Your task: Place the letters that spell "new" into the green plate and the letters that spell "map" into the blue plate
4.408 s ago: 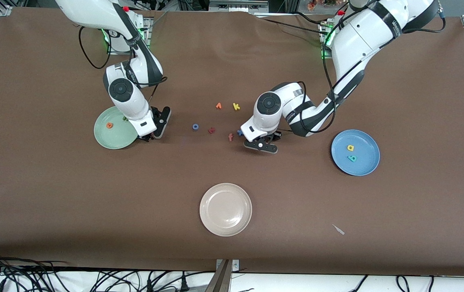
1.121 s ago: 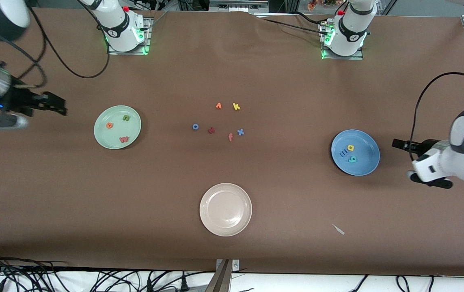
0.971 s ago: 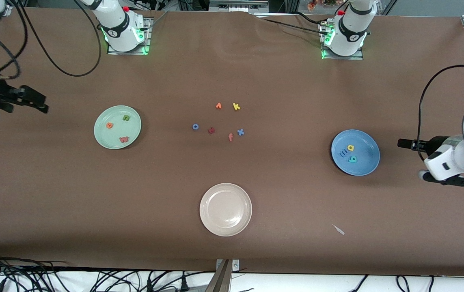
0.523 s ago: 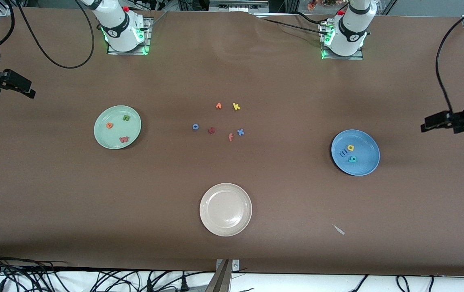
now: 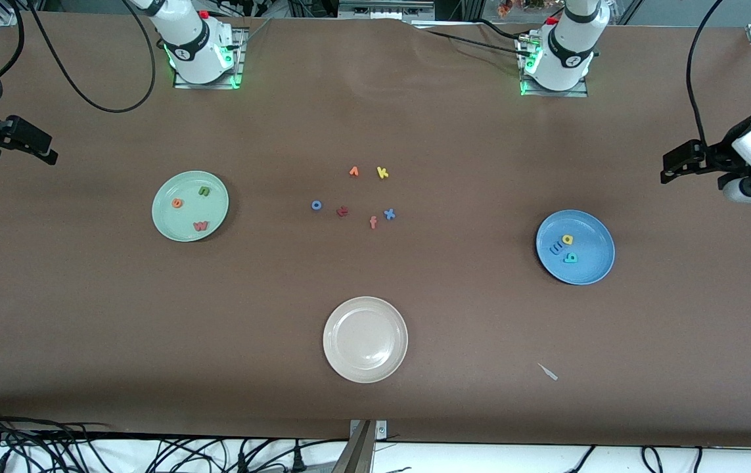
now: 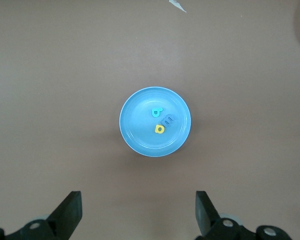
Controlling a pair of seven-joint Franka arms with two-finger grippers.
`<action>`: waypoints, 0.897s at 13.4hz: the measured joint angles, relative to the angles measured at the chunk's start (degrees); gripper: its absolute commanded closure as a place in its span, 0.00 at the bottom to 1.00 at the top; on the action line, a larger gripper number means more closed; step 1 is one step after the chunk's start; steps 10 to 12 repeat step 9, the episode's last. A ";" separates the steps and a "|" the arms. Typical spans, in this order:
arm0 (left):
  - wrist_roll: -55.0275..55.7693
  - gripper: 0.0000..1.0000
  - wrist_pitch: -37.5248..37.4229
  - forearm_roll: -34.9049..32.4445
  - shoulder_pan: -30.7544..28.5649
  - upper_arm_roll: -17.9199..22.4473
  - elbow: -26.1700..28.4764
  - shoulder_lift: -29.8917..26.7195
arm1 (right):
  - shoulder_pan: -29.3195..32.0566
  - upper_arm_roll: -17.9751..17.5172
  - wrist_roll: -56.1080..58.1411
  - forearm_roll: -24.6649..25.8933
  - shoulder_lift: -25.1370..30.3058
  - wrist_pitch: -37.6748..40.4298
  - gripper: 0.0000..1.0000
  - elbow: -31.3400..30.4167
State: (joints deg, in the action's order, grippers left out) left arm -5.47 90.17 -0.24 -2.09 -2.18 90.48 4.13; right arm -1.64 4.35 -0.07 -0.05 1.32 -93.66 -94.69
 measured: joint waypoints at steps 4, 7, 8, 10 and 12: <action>-0.04 0.00 0.22 -0.03 -0.07 0.19 0.01 0.00 | -0.01 -0.08 0.00 0.00 -0.66 0.02 0.00 0.14; -0.05 0.00 0.26 -0.03 0.03 -0.20 0.01 0.00 | -0.02 -0.21 0.00 0.00 -0.67 0.02 0.00 0.18; -0.05 0.00 0.32 -0.03 0.05 -0.28 0.01 0.00 | -0.02 -0.23 0.00 0.00 -0.68 0.02 0.00 0.19; -0.05 0.00 0.45 -0.03 0.04 -0.25 0.01 0.00 | -0.02 -0.24 0.00 0.00 -0.67 0.02 0.00 0.20; -0.05 0.00 0.45 -0.03 0.04 -0.25 0.01 0.00 | -0.02 -0.24 0.00 0.00 -0.67 0.02 0.00 0.20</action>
